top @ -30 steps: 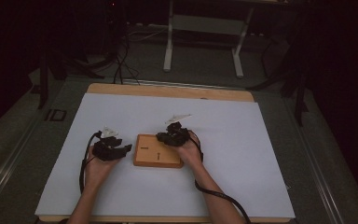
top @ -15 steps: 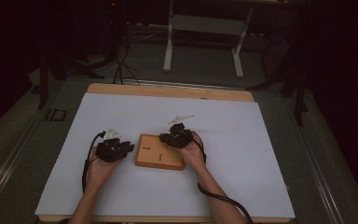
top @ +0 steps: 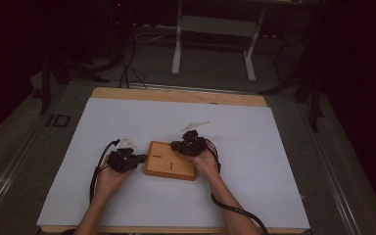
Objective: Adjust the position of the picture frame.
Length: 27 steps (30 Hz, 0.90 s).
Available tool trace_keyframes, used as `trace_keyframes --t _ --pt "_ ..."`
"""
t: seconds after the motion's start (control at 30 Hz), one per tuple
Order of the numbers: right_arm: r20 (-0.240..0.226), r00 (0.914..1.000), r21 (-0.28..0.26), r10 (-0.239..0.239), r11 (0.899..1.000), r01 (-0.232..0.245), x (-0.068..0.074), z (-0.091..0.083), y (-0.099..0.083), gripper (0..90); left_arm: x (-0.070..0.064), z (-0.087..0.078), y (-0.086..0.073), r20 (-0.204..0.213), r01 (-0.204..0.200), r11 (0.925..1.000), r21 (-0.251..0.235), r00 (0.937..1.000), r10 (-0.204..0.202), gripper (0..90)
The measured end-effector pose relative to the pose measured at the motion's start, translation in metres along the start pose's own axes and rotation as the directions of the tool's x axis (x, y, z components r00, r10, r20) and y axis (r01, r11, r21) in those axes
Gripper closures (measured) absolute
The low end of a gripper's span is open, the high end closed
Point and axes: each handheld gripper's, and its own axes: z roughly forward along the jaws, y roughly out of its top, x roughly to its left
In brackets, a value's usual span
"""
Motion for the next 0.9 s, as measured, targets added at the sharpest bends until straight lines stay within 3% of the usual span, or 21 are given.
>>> trace_keyframes --t 0.3,0.73,0.9 --pt "0.018 0.9998 0.018 -0.008 1.000 0.007 0.002 -0.014 -0.005 84.5 -0.012 0.009 0.002 0.015 -0.023 0.9997 0.010 0.9996 0.023 89.1" --pt "0.099 0.9948 0.054 -0.023 0.998 0.017 0.007 -0.032 -0.016 84.5 -0.029 0.021 0.006 0.032 -0.069 0.9971 0.033 0.9972 0.068 88.5" --pt "0.111 0.9938 0.054 -0.003 0.999 -0.003 0.003 -0.035 -0.020 84.5 -0.034 0.026 0.007 0.029 -0.077 0.9962 0.041 0.9967 0.076 88.0"
